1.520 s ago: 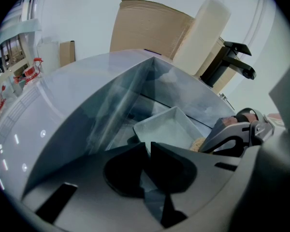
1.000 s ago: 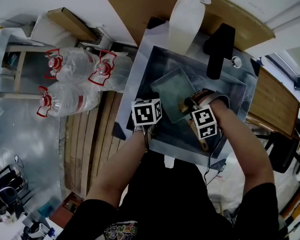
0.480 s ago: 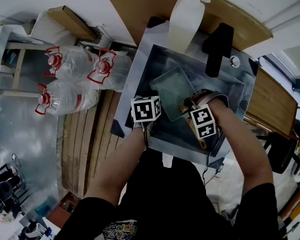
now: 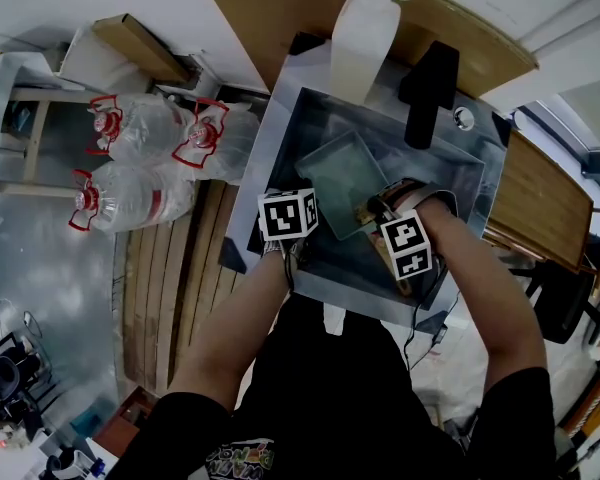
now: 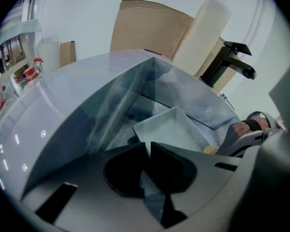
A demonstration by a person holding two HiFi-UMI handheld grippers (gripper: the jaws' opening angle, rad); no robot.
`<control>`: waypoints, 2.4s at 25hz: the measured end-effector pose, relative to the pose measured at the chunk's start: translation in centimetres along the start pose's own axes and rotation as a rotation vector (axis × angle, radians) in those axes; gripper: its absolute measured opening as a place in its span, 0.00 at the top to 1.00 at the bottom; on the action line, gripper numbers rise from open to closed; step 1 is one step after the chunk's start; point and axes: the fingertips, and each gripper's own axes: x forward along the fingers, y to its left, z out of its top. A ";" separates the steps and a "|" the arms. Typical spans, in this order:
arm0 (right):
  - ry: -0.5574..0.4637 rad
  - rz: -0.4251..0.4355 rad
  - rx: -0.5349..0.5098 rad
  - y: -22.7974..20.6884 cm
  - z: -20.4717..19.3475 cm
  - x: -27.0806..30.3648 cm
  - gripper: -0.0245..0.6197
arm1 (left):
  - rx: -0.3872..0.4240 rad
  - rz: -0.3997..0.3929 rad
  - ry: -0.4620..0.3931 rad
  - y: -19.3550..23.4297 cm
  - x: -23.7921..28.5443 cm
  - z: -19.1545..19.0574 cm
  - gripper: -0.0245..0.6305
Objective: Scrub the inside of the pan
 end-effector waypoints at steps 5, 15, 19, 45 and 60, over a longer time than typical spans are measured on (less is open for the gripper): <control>0.000 -0.026 0.012 0.2 0.1 -0.6 0.84 | 0.004 0.011 0.002 0.1 -0.2 0.1 0.90; -0.008 -0.091 0.044 0.7 0.6 -2.4 0.84 | 0.007 0.023 0.004 0.3 -0.3 0.1 0.90; -0.011 -0.100 0.048 1.3 1.0 -3.1 0.85 | 0.006 0.022 0.005 0.3 -0.3 0.1 0.90; 0.005 -0.093 0.115 9.6 1.5 -6.4 0.85 | 0.035 0.049 0.000 0.1 -0.4 0.1 0.90; 0.028 -0.037 0.125 13.3 1.9 -7.5 0.85 | 0.014 0.048 -0.007 0.1 -0.6 0.0 0.90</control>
